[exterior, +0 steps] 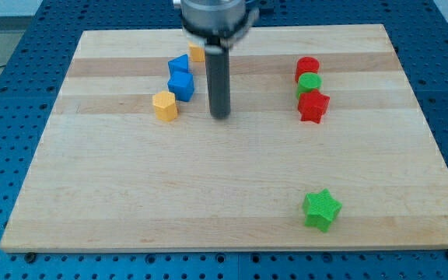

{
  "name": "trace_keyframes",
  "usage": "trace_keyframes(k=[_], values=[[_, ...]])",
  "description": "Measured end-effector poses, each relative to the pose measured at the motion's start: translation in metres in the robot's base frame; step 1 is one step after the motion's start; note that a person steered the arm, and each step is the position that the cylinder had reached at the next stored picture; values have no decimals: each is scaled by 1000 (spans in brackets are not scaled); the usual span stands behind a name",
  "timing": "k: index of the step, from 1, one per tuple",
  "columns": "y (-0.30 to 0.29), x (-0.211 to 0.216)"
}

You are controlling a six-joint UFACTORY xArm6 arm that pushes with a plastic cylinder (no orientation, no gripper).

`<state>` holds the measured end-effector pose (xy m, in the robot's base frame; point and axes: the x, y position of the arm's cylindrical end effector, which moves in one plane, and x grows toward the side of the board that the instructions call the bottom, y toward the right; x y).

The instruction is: Touch the bottom of green star

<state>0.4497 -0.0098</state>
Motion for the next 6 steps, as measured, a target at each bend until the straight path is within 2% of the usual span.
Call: trace_keyframes(k=[1, 2, 4, 6], values=[[43, 102], [22, 169], [111, 168], [69, 118]])
